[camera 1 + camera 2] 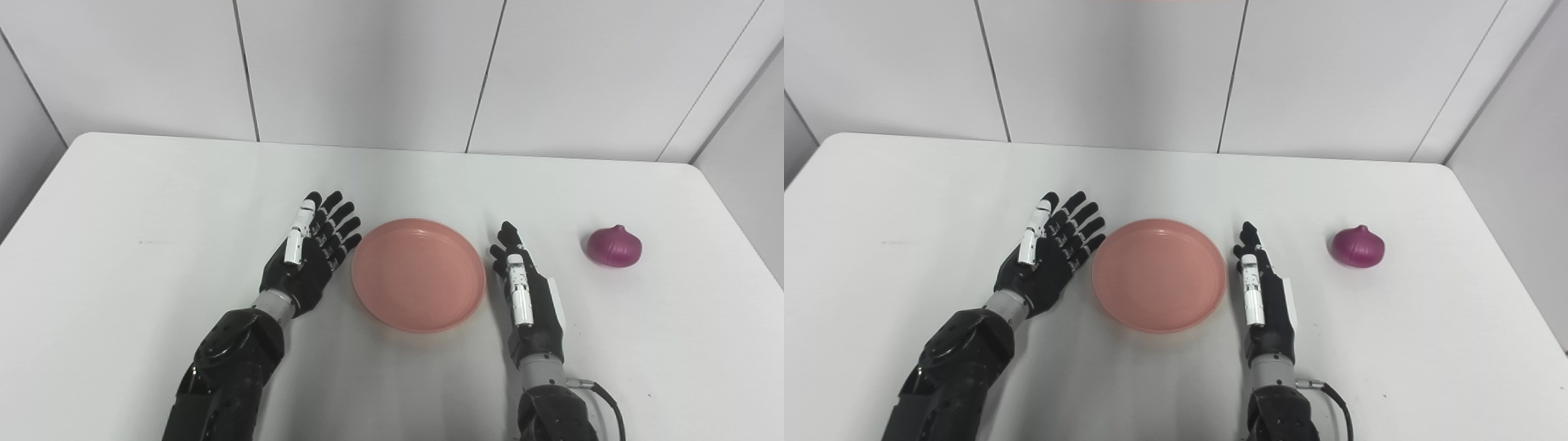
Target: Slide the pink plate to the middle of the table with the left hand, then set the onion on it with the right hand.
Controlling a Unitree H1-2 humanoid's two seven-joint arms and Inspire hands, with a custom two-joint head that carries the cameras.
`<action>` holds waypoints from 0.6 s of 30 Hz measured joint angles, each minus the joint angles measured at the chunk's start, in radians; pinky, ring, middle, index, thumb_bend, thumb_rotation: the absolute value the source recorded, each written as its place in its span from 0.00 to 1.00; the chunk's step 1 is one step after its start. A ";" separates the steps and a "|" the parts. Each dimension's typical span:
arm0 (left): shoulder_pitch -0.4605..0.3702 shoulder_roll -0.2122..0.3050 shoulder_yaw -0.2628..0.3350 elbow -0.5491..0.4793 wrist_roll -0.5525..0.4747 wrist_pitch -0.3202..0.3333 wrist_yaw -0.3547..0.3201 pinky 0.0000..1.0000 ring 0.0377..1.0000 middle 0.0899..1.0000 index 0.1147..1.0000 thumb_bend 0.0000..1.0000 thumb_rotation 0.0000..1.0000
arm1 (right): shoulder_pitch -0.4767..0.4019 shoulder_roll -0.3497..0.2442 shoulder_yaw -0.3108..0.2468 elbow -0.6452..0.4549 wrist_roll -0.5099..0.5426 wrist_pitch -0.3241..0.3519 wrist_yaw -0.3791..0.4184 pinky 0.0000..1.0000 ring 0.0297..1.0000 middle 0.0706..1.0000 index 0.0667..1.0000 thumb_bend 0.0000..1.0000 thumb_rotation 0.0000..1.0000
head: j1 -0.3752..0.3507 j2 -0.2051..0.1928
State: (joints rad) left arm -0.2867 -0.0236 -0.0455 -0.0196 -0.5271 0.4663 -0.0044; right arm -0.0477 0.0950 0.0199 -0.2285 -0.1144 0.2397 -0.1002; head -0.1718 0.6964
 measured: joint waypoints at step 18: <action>0.009 -0.014 0.042 0.002 0.010 0.000 -0.049 0.95 0.96 0.97 0.96 0.44 1.00 | -0.080 -0.106 -0.033 -0.193 -0.215 0.068 -0.003 0.88 0.90 0.92 0.93 0.34 1.00 | -0.098 0.006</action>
State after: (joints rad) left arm -0.2775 -0.0381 -0.0036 -0.0179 -0.5173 0.4663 -0.0535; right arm -0.1279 -0.0114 -0.0133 -0.4219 -0.3292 0.3079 -0.1030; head -0.2700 0.7026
